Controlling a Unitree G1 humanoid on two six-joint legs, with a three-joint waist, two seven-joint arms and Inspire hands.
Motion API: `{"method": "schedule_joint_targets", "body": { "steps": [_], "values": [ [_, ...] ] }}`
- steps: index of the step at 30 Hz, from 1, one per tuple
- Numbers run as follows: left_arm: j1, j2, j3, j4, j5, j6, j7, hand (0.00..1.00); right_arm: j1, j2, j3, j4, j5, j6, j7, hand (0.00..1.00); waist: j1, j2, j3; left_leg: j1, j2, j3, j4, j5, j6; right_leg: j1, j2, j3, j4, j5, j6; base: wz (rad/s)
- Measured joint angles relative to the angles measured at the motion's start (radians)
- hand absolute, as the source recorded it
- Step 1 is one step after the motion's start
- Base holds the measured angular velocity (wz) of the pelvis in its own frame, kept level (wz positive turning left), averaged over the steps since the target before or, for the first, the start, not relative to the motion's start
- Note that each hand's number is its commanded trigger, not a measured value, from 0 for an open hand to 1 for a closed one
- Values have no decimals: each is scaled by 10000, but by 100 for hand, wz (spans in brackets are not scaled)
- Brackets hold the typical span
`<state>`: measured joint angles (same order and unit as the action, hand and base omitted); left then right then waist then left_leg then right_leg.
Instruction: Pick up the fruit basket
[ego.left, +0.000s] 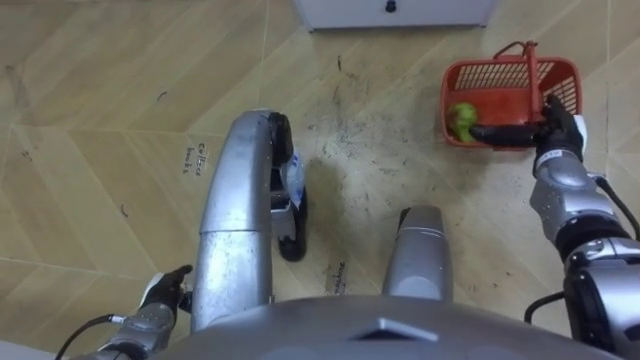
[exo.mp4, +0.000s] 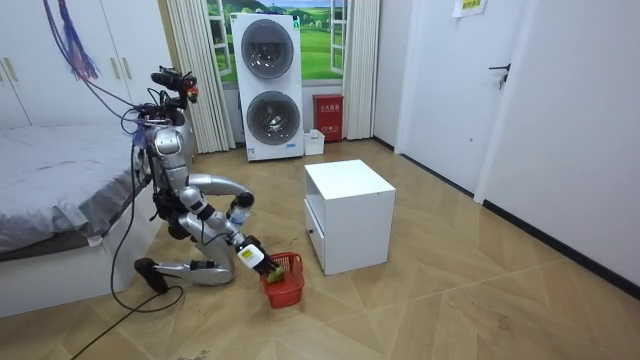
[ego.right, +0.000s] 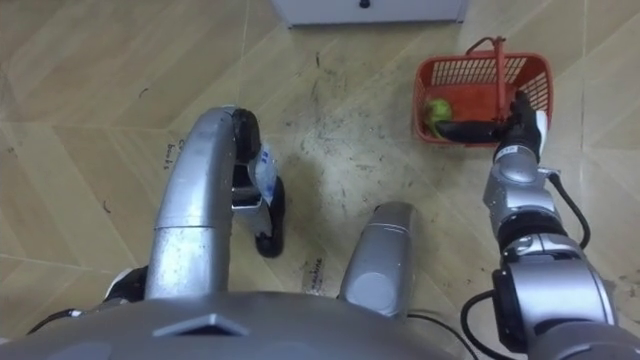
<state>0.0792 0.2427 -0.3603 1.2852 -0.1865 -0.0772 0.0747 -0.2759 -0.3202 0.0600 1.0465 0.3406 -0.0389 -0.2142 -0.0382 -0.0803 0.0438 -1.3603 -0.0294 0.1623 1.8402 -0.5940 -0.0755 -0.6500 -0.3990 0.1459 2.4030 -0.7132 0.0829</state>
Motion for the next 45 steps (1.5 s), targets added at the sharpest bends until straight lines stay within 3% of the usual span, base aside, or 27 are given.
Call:
{"method": "schedule_joint_targets", "body": {
  "steps": [8, 15, 18, 23, 36, 45],
  "values": [
    [-12, -70, -334, -20, -180, 71, 11, 0, -229, -30, 16, 710, 474, 78, 104, 100, 130, -99, 56, 26, -1, 11, -16, 16, -31, 21, -11, -93, 18, -1, -2, 0],
    [-295, -282, -846, -3, -178, 143, 10, 0, -284, 20, 697, 1073, 484, 181, 314, 100, 168, -326, 174, -3, 53, 0, 5, 20, -36, 3, 15, -105, 14, -1, -2, 0],
    [-433, -281, -928, 4, -181, 185, 5, 0, -292, 88, 790, 1113, 624, 189, 343, 100, 156, -348, 171, -14, 163, -5, 73, 18, -23, 16, 115, -84, 17, -1, -1, -4],
    [-583, -286, -931, 10, -200, 197, -1, 0, -291, 143, 980, 1112, 911, 216, 366, 100, 144, -434, 151, -79, 161, -39, 115, 11, -6, 4, 178, -101, 13, -2, -1, 0],
    [-1014, -314, -927, 323, -589, 277, -156, 0, -300, 284, 1148, 1106, 323, 279, 431, 100, 142, -390, 125, -266, 140, -293, 363, -9, 33, 68, 382, -270, 17, -7, 6, 0],
    [-1089, -312, -369, 286, -527, 139, -173, 0, -178, 831, 1164, 627, -530, 343, 437, 100, 128, -435, 120, -208, -29, -610, 589, -40, 86, 431, 539, -386, -35, -9, 0, -2]
  ]
}}
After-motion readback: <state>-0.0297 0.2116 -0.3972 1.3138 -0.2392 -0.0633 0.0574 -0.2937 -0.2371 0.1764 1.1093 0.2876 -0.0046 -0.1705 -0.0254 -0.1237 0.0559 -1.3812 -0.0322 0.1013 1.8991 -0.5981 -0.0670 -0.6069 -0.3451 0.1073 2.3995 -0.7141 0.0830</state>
